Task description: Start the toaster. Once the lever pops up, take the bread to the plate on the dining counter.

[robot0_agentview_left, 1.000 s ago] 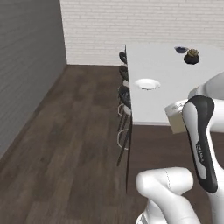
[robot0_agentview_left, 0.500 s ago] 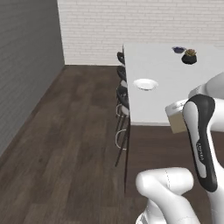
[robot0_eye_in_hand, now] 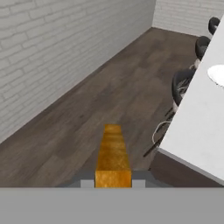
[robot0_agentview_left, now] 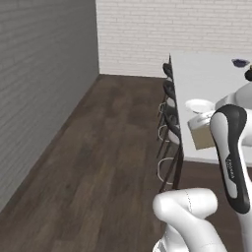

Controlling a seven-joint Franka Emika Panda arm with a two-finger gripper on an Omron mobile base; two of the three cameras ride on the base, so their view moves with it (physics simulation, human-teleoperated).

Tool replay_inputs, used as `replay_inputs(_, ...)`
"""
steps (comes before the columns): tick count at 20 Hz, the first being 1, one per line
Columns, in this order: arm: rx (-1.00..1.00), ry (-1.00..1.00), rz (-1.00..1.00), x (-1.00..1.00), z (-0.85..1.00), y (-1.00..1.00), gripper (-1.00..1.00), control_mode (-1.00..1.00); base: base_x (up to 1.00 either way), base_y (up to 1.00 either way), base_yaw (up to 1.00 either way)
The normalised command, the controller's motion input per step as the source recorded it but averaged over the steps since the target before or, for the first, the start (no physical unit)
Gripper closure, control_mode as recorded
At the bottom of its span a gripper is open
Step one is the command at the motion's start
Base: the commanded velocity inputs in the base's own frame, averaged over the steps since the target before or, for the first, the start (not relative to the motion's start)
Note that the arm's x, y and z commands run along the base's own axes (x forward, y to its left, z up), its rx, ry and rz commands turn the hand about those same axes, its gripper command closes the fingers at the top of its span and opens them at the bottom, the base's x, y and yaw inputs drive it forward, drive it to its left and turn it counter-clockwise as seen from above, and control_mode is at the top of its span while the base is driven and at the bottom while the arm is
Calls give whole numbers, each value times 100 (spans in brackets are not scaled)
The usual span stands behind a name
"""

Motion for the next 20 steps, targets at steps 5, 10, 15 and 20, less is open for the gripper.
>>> replay_inputs(5, 0, 0, 0, 0, 0, 0, 100, 100, 32, 100, -29)
replay_inputs(10, 0, 0, 0, 0, 0, 0, 100, 100, 55, 100, -43)
replay_inputs(15, 0, 0, 0, 0, 0, 0, 100, 100, 94, 64, -18)
replay_inputs(20, 0, 0, 0, 0, 0, 0, 100, 100, 100, -13, 15)
